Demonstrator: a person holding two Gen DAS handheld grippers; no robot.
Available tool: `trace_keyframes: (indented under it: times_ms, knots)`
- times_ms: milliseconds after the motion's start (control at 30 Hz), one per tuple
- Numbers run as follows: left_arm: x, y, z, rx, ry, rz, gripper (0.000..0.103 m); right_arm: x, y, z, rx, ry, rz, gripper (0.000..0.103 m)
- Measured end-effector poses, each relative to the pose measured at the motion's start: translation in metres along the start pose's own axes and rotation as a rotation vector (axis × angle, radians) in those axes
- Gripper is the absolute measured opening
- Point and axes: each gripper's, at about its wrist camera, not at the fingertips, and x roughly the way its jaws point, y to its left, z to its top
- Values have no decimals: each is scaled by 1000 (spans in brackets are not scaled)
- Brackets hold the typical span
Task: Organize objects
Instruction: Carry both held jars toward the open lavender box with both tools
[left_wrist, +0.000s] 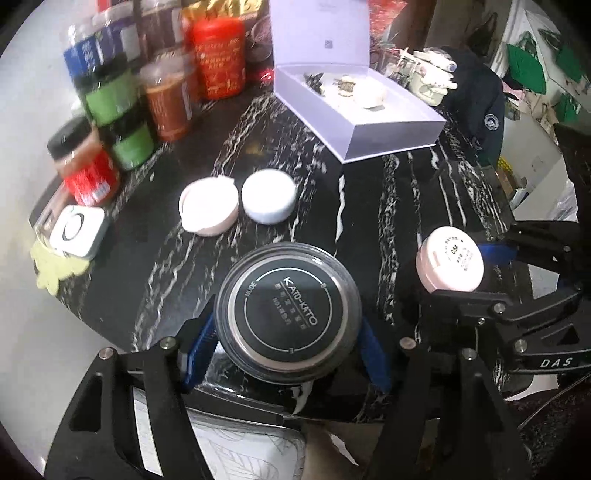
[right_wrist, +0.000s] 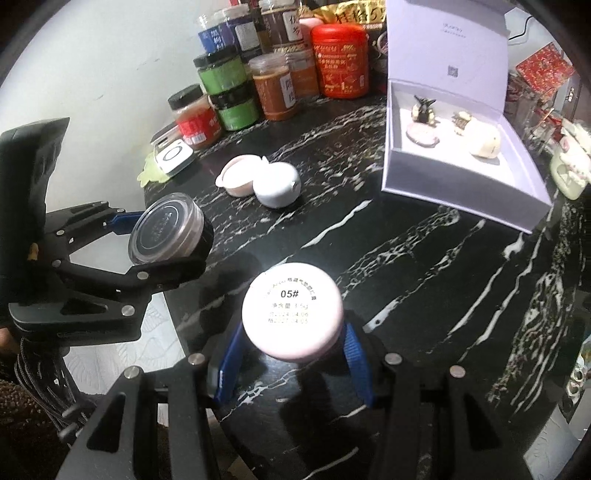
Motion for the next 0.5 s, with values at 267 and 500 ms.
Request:
trace_keyframes:
  times_ms: [267,500]
  knots:
    - [-9,-11,17,68,6,-12,67,-22,-3,4,19,-33,-36,52]
    - [-10,-25,33,123,4,-43,67,-35,-15,2,59,-55,-77,52]
